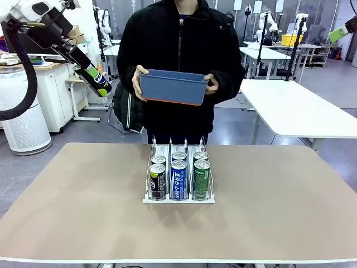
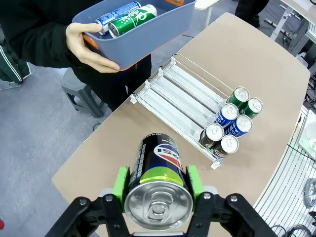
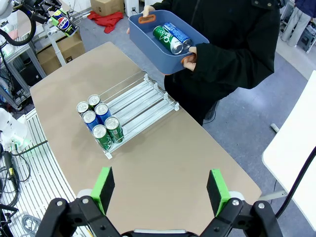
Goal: Fill the beverage cans into the dispenser.
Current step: Place the picked Pepsi coke in the line of the Automatic Can Dispenser with the same cans.
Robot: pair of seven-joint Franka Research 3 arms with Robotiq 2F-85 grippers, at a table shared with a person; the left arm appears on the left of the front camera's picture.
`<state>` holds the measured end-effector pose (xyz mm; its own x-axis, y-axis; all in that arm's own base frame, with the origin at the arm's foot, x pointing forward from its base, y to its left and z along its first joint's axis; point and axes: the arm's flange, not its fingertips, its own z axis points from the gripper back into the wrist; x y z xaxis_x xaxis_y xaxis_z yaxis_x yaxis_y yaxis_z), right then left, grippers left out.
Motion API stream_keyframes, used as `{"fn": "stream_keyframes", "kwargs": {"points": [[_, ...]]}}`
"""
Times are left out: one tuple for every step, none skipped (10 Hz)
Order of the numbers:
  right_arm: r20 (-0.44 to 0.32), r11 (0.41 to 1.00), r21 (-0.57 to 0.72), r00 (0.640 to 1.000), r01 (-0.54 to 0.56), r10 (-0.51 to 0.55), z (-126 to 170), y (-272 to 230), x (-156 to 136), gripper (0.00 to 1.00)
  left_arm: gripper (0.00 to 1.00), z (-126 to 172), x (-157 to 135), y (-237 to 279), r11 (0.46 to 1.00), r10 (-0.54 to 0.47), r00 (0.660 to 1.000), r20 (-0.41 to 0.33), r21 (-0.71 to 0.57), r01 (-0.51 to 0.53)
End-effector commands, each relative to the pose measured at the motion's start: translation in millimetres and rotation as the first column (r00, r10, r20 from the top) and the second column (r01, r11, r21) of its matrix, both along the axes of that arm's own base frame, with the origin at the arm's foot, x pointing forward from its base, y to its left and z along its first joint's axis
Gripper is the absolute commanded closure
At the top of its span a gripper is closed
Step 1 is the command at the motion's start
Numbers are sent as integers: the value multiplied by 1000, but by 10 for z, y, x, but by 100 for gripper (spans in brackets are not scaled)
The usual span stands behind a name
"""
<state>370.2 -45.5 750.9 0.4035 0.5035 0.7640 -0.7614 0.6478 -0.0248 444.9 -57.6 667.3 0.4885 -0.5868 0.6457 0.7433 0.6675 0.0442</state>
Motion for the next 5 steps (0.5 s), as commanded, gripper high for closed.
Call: {"fn": "stream_keyframes", "kwargs": {"points": [[-8, 1000, 7, 1000, -2, 2, 5, 16, 1, 0, 63, 9, -9, 25, 1000, -1, 1000, 2, -10, 1], [-8, 1000, 7, 1000, -2, 2, 5, 16, 1, 0, 63, 9, -9, 25, 1000, -1, 1000, 2, -10, 1], [-8, 1000, 7, 1000, -2, 2, 5, 16, 1, 0, 63, 9, -9, 25, 1000, -1, 1000, 2, -10, 1], [-8, 1000, 7, 1000, -2, 2, 5, 16, 1, 0, 43, 0, 0, 0, 1000, 0, 1000, 0, 0, 0], [-8, 1000, 7, 1000, -2, 2, 5, 16, 1, 0, 43, -42, 45, -51, 994, 104, 990, -96, 29, -101]]}}
